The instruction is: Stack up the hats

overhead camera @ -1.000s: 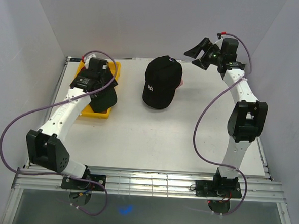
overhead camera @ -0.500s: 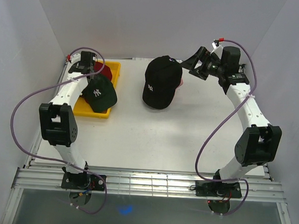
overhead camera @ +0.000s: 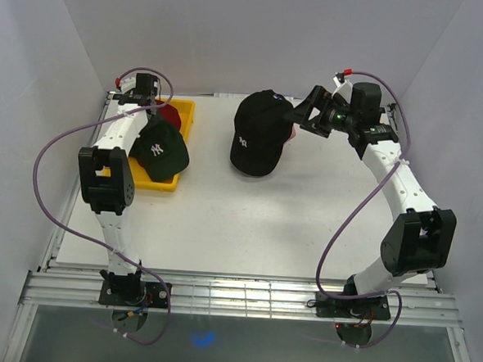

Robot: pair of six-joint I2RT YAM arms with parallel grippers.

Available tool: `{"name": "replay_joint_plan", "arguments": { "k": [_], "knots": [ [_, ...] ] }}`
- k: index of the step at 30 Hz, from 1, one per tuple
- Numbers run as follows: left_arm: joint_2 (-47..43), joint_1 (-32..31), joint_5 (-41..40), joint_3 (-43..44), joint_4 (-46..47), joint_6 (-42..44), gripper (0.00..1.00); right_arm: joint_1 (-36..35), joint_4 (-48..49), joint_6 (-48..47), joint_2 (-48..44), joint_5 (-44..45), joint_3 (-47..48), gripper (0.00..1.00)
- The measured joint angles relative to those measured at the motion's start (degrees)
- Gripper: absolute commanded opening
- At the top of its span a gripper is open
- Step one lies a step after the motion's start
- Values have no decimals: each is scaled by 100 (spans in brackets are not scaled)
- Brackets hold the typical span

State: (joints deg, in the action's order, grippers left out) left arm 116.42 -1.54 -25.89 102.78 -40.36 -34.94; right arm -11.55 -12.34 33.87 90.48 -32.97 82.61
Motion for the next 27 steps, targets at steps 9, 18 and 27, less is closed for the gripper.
{"name": "replay_joint_plan", "arguments": {
  "k": [9, 18, 27],
  "knots": [
    [24, 26, -4, 2, -57, 46, 9, -9, -7, -42, -4, -11, -2, 99],
    [-13, 31, 195, 437, -380, 431, 0, -9, -55, -111, -4, -9, 0, 99],
    [-811, 31, 1169, 1034, -619, 1045, 0, -9, -179, -144, 0, -9, 146, 99]
  ]
}}
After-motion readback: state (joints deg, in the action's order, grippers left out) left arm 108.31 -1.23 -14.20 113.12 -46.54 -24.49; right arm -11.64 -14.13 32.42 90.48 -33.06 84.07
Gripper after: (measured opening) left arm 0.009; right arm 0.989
